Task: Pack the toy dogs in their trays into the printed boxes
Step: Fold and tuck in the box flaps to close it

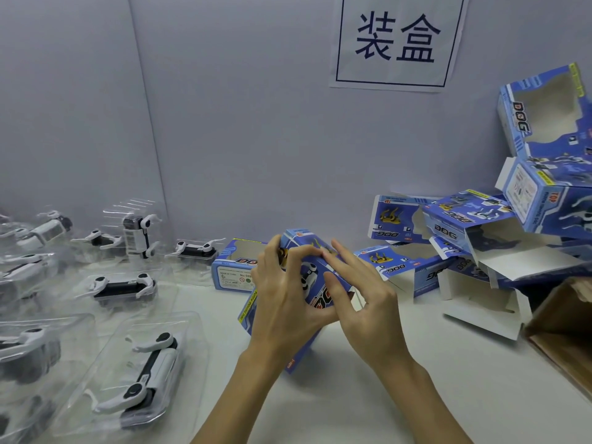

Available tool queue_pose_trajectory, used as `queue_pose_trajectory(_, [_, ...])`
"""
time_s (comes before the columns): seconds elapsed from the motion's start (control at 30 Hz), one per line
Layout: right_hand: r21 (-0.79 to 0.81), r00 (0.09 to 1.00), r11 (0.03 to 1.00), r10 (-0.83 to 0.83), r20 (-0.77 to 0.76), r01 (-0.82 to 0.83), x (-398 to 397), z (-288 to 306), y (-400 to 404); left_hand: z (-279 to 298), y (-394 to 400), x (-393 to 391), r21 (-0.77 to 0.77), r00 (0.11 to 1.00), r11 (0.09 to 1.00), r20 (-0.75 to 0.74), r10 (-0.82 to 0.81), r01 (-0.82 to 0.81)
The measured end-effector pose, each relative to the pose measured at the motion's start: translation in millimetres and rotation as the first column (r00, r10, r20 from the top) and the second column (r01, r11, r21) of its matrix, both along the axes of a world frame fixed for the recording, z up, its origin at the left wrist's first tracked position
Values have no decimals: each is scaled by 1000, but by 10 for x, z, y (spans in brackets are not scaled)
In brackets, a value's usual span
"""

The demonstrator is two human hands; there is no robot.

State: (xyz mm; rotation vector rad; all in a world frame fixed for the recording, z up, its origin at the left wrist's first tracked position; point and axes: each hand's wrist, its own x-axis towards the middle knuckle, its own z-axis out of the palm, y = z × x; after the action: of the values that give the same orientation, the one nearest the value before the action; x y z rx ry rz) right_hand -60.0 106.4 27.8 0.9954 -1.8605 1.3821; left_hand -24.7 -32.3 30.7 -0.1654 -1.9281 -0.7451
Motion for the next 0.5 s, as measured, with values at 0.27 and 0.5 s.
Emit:
queue_pose_trajectory(0.27, [11, 1000, 1000, 8, -8, -8, -18, -20, -14, 46, -30, 33, -56, 997, 998, 74, 6, -1])
queue_pose_trajectory(0.5, [8, 1000, 1000, 6, 26, -6, 8, -2, -64, 98, -117, 50, -76, 998, 997, 61, -6, 11])
